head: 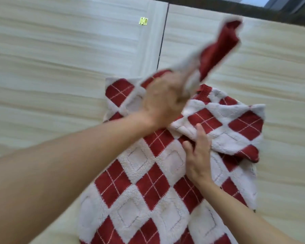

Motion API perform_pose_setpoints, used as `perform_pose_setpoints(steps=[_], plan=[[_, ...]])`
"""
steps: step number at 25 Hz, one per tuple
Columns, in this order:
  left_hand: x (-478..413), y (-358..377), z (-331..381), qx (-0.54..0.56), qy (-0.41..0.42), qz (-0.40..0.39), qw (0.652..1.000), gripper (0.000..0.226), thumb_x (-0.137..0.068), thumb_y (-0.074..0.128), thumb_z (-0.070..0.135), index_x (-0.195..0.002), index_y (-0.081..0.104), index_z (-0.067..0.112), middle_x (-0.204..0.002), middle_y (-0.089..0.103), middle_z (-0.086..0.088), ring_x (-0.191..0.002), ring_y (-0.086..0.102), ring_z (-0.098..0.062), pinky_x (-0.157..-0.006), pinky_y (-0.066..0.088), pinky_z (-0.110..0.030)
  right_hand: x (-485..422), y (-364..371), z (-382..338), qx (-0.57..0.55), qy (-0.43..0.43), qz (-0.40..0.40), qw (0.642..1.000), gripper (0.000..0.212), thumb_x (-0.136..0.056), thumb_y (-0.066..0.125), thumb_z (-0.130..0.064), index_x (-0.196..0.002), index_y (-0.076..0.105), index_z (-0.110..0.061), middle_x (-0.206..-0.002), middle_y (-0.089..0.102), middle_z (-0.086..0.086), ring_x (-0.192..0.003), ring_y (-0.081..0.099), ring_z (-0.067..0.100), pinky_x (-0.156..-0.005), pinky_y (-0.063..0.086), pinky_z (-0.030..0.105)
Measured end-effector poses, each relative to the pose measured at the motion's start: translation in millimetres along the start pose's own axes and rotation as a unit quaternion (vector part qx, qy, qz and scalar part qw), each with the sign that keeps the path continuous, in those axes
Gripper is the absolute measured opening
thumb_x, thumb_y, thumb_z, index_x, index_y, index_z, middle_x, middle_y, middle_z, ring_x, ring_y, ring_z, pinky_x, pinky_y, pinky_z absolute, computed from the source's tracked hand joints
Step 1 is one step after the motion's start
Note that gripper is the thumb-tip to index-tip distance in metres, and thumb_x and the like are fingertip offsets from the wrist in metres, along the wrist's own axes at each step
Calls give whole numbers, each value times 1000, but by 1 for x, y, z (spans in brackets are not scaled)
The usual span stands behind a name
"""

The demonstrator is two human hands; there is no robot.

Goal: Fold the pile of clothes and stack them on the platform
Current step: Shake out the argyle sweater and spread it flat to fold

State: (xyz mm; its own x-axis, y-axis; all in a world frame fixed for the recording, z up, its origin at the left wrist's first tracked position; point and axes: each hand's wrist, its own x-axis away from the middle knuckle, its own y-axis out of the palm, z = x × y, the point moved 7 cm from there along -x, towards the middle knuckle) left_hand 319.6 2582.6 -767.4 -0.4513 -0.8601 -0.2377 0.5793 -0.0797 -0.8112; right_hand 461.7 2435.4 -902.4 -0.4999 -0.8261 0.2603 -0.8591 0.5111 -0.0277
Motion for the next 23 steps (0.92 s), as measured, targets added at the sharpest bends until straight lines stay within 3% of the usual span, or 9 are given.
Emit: perform_pose_setpoints(steps=[3, 6, 10, 13, 15, 18, 20, 22, 23], plan=[[56, 69, 31, -96, 68, -242, 963, 59, -98, 48, 55, -150, 44, 27, -144, 48, -6, -130, 44, -28, -106, 37, -47, -3, -69, -28, -64, -1, 177, 982, 35, -96, 41, -21, -130, 48, -25, -116, 59, 4, -115, 61, 31, -100, 48, 39], [81, 99, -15, -159, -28, -269, 950, 67, -102, 30, 56, -161, 17, 29, -170, 6, -5, -157, 0, -29, -125, 7, -51, -13, -114, -65, 75, -81, 265, 958, 42, -85, 43, -23, -125, 51, -15, -109, 49, 1, -105, 51, 20, -90, 41, 18], [67, 104, -31, -188, -8, -252, 949, 64, -104, 16, 56, -162, 4, 31, -170, -10, -2, -155, -17, -23, -125, -6, -54, -69, -45, -97, 429, -244, 47, 869, 71, -92, 54, -41, -152, 31, -11, -149, 39, 11, -140, 35, 23, -117, 25, 35], [32, 90, -64, -270, -50, -237, 932, 72, -103, 20, 58, -161, -7, 26, -168, -18, -6, -154, -20, -27, -125, -5, -57, -117, -27, -56, 639, -163, -122, 742, 114, -79, 40, -86, -160, -10, -23, -169, -12, 10, -155, -13, 27, -123, -7, 53], [11, 76, -92, -291, -126, -257, 913, 92, -96, 30, 69, -159, -16, 21, -166, -23, -11, -153, -21, -31, -124, -3, -58, -136, -43, -38, 680, -85, -164, 709, 136, -57, 28, -102, -157, -20, -25, -165, -26, 11, -152, -27, 26, -120, -15, 57], [-3, 64, -112, -267, -189, -316, 891, 131, -68, 47, 86, -158, -21, 18, -168, -13, -15, -155, -3, -39, -125, 11, -56, -156, -45, -48, 715, -63, -179, 673, 155, -37, 30, -106, -156, -23, -22, -167, -18, 12, -153, -22, 28, -118, -16, 62], [-11, 61, -111, -263, -190, -320, 890, 145, -55, 60, 87, -159, -16, 20, -166, 15, -18, -149, 25, -43, -119, 30, -54, -160, -38, -55, 721, -61, -177, 667, 159, -38, 44, -103, -157, -21, -19, -168, 3, 15, -156, -2, 31, -119, -10, 65], [-15, 58, -111, -239, -203, -335, 889, 141, -46, 70, 85, -155, 17, 13, -148, 47, -17, -129, 51, -38, -103, 46, -50, -157, -30, -64, 709, -57, -162, 684, 153, -51, 68, -89, -158, -11, -15, -157, 31, 19, -149, 26, 36, -120, 8, 62], [-13, 56, -110, -241, -209, -354, 879, 128, -40, 70, 86, -137, 40, 9, -132, 59, -14, -114, 58, -34, -93, 50, -46, -153, -28, -70, 700, -53, -162, 693, 143, -57, 77, -78, -158, 1, -11, -147, 45, 19, -139, 41, 37, -116, 24, 56]])
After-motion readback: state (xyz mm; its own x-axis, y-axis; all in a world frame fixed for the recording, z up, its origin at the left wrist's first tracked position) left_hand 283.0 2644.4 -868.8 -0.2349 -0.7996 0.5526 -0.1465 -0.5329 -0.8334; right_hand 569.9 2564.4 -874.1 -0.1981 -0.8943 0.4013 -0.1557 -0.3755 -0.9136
